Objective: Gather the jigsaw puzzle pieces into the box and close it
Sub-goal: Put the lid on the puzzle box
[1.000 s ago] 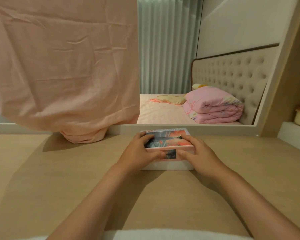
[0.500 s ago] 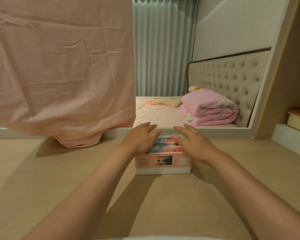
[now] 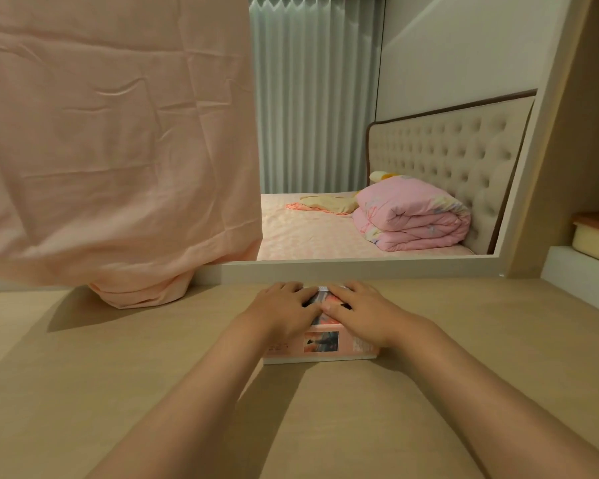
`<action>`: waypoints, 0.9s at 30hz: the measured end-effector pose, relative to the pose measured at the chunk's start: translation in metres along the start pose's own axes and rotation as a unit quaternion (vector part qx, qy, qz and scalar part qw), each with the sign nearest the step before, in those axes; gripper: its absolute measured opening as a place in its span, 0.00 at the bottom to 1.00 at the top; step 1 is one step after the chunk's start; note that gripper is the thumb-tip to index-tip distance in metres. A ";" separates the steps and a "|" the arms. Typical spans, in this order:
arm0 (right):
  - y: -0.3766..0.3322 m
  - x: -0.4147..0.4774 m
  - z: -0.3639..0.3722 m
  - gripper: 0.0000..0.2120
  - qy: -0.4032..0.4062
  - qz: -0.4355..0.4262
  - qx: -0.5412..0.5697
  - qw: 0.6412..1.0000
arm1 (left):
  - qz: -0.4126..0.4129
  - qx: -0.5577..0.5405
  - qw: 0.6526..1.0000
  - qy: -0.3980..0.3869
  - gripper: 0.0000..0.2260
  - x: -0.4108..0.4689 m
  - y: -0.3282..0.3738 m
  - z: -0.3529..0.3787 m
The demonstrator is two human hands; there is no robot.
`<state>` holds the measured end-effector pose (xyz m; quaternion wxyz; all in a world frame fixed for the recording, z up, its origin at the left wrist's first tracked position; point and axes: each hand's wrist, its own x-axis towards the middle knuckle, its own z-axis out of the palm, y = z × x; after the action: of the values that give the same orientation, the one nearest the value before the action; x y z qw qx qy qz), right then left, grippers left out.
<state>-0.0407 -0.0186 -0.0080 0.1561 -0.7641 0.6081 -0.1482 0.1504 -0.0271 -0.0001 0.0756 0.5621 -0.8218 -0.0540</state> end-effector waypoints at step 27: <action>0.012 -0.044 -0.009 0.35 0.059 0.004 0.065 0.996 | 0.076 -0.053 0.982 0.166 0.24 -0.050 -0.034 0.019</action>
<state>-0.0646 0.0212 -0.0067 0.1702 -0.7400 0.6081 -0.2316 0.1960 0.0076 -0.0280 0.2443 0.4947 -0.8340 0.0022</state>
